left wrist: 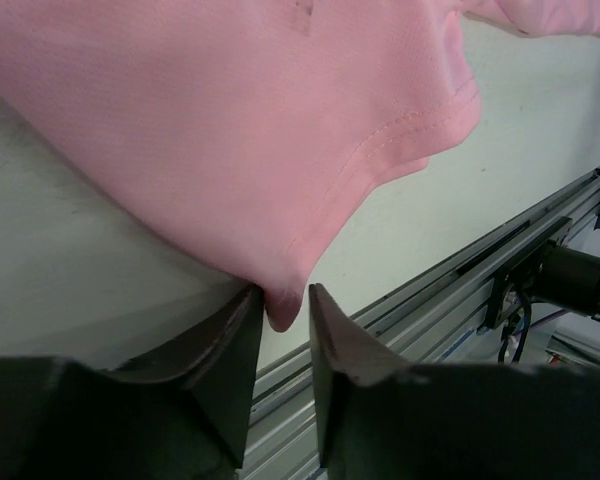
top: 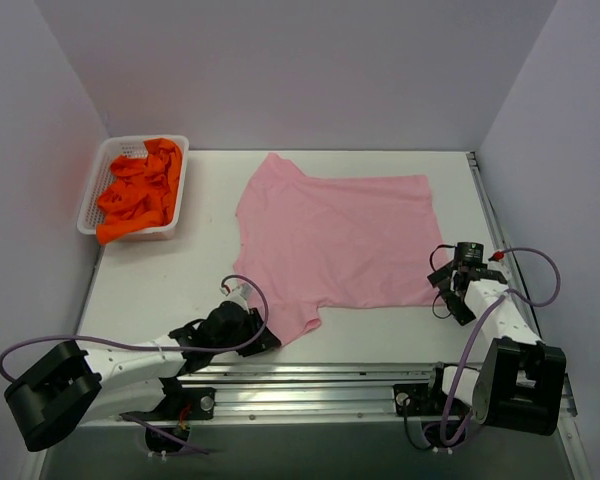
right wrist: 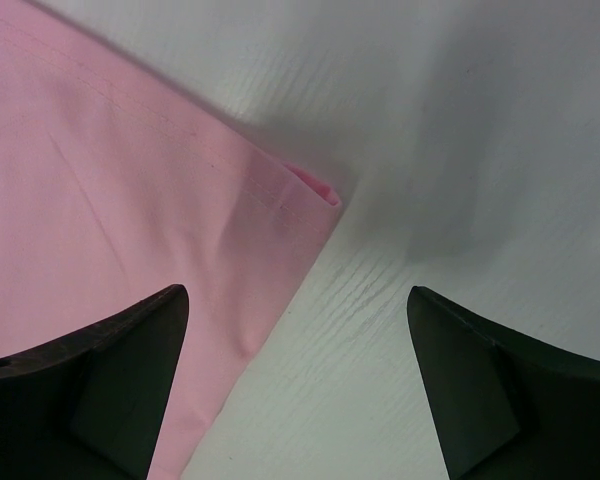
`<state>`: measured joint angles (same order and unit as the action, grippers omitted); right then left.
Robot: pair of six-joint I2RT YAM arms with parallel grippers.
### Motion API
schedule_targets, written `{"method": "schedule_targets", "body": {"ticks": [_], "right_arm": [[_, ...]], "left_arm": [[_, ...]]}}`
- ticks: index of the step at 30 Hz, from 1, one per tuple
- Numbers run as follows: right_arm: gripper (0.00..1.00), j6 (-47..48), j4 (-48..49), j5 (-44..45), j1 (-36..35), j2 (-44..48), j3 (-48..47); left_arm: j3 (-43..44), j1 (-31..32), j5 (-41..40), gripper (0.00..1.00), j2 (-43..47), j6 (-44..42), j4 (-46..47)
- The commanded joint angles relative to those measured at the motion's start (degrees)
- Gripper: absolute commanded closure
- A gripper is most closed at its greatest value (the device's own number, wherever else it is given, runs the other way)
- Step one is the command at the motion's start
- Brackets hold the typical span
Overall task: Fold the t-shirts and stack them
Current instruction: Grap the side of the flattened tshirt closest away from the robot with both arms
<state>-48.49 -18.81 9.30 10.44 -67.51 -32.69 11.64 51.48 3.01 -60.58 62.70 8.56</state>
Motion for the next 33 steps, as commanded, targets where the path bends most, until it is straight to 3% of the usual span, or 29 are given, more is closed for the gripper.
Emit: {"method": "schedule_targets", "body": {"ticks": [1,6,9,13,17,21,33], "right_arm": [[0.13,0.9,-1.5,-0.2,0.6,1.3,-0.5],[0.13,1.0,-1.5,-0.2,0.8,1.6,-0.5],[0.14,0.6,-1.5,-0.6,0.8,2.1,-0.2],[0.16,-0.5,-0.1,-3.5,0.8,3.5,2.1],[0.28,-2.4,2.5,-5.3,1.3,4.0,5.5],[0.34,-3.6,4.0,-5.2,1.6,4.0,6.8],[0.49,-3.9,6.3,-2.0,2.6,2.1,7.3]], "left_arm": [[1.0,0.5,-2.0,0.69,-4.2,-1.1,2.2],[1.9,0.6,-1.7,0.82,-8.8,-1.7,5.3],[2.4,0.6,-1.7,0.98,-10.1,-2.1,6.4],[3.7,0.5,-3.3,0.98,-7.8,-3.1,3.1],[5.5,0.2,-8.1,0.98,0.0,-4.6,-4.0],[6.3,-0.2,-10.1,0.98,5.1,-5.5,-10.9],[5.2,-1.2,-10.2,0.98,7.4,-5.9,-12.0]]}}
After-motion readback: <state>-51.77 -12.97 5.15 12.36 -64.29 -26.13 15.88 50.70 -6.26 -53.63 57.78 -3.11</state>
